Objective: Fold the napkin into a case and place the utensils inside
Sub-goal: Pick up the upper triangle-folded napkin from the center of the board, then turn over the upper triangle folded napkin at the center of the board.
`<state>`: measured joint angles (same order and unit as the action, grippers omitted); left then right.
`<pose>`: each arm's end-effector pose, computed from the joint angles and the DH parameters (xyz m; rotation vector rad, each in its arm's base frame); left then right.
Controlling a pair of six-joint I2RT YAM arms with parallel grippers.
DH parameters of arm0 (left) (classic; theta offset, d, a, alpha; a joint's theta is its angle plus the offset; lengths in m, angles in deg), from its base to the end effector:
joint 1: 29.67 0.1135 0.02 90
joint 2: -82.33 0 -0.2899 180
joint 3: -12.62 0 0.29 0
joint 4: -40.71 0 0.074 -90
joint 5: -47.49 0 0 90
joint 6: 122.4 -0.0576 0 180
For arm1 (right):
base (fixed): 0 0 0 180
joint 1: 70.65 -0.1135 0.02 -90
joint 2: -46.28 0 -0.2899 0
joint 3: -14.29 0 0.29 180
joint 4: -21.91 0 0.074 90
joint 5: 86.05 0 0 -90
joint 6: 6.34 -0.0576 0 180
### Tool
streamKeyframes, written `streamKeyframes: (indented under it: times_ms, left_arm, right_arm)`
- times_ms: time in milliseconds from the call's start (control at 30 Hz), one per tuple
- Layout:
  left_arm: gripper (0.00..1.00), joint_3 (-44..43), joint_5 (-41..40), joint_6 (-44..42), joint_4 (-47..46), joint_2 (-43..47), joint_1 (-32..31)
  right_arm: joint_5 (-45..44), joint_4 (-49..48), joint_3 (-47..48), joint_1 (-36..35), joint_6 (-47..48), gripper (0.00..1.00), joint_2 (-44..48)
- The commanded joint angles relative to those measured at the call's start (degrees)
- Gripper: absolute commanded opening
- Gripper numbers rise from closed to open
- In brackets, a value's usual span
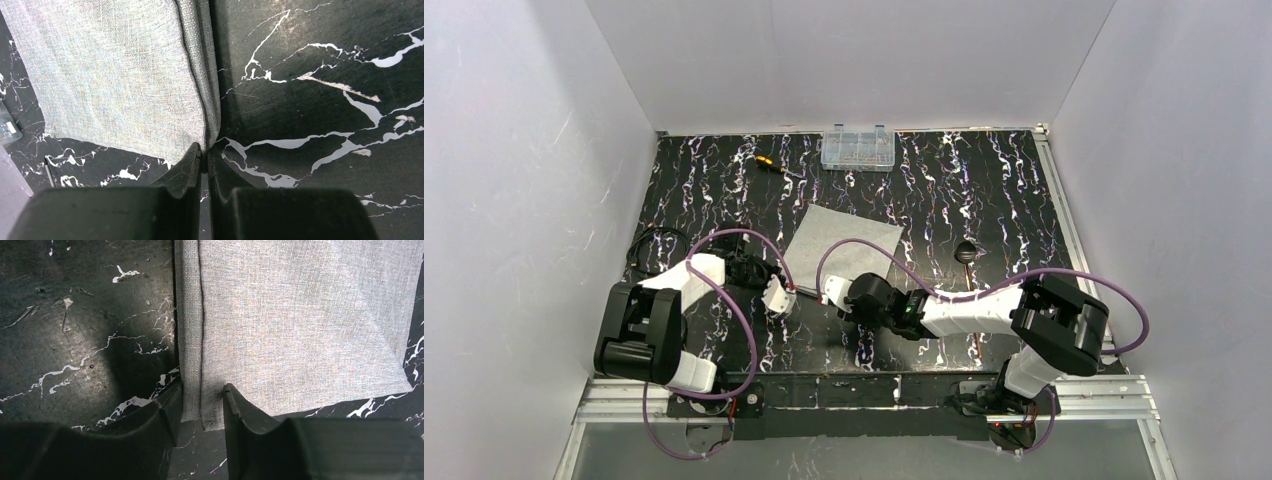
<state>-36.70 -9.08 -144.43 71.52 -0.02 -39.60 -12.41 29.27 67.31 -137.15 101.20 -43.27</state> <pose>0.2687 -0.0793 0.1332 2.1905 1.0228 -0.0195 0.1520 0.3089 0.1412 -1.4329 1.8002 0.1046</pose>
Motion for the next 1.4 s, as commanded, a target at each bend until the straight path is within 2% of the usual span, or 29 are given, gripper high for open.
streamKeyframes:
  times_ms: [0,33,100,200,233,500,700,900,1133,1367]
  left_arm:
    - [0.0,-1.6,0.9,0.4,2.0,-0.8,-0.2]
    - [0.0,-1.7,0.8,0.5,1.9,-0.9,-0.2]
    - [0.0,-2.1,0.8,1.1,1.8,-1.0,-0.2]
    - [0.0,-3.1,0.9,3.0,2.2,-1.0,-0.2]
    - [0.0,-3.7,1.0,3.6,2.8,-0.9,-0.2]
    - [0.0,-6.9,2.3,9.4,9.4,3.6,-0.2]
    - [0.0,-7.4,3.1,9.1,16.9,8.8,-0.3]
    - [0.0,-11.6,3.6,11.6,31.3,15.4,-0.5]
    - [0.0,-21.6,6.4,17.9,54.2,26.2,-0.7]
    - [0.0,-34.2,7.6,25.1,74.9,27.4,-0.7]
  right_arm:
    - [0.5,2.4,-0.3,0.0,-1.8,0.44,-1.9]
    - [0.7,2.4,-0.3,0.0,-2.0,0.42,-2.0]
    - [1.6,2.2,-0.2,0.6,-2.4,0.32,-2.0]
    - [1.5,2.5,0.9,1.5,-3.5,0.06,-1.5]
    - [1.4,2.8,1.3,1.6,-3.9,0.01,-0.9]
    - [1.7,4.5,1.5,1.9,-7.5,0.01,7.6]
    - [6.5,12.4,5.3,1.7,-11.2,0.01,10.0]
    - [11.7,23.3,11.7,-0.1,-17.8,0.01,12.2]
    - [12.7,33.0,19.4,-7.5,-27.9,0.01,19.8]
    - [12.1,38.5,23.4,-15.9,-38.2,0.01,24.0]
